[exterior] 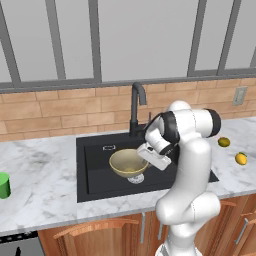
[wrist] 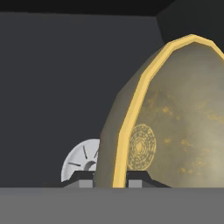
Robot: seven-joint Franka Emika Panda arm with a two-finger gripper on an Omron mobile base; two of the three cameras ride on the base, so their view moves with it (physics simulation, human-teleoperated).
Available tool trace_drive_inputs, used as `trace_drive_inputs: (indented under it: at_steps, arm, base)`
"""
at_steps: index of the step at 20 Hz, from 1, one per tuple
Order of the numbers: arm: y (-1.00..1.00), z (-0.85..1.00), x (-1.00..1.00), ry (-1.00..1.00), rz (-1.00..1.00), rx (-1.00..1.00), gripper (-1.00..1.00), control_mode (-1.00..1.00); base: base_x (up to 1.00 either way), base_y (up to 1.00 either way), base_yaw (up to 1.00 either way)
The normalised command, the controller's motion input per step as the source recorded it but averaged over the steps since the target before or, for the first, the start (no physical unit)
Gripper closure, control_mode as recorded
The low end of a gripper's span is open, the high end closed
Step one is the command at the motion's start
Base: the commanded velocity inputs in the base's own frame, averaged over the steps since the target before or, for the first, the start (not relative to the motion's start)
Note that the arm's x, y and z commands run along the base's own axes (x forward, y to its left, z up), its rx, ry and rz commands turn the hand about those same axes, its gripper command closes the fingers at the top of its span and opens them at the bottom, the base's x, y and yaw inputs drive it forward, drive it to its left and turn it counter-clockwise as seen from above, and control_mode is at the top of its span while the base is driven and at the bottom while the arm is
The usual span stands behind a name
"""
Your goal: Remove the lemon and orange from the sink. Then move the bowl and cup from the counter to the sink for washing.
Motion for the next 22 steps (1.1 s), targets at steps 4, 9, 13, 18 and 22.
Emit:
trace_drive_inputs:
  at_steps: [4,9,13,18,22]
  arm:
    - [0.02,-0.21,0.07,-0.02,0.04,0.00,1.00,-1.00]
    - [0.01,-0.20,0.07,-0.04,0.04,0.00,1.00,-1.00]
    - [0.02,-0.21,0.06,-0.04,0.03,0.00,1.00,-1.00]
    - [0.02,-0.23,0.06,-0.02,0.03,0.00,1.00,-1.00]
    - [0.04,-0.22,0.07,0.00,0.03,0.00,1.00,-1.00]
  base:
    - [0.00,0.00,0.00]
    - [0.00,0.00,0.00]
    - [0.00,0.00,0.00]
    - [0.00,0.00,0.00]
    - [0.00,0.00,0.00]
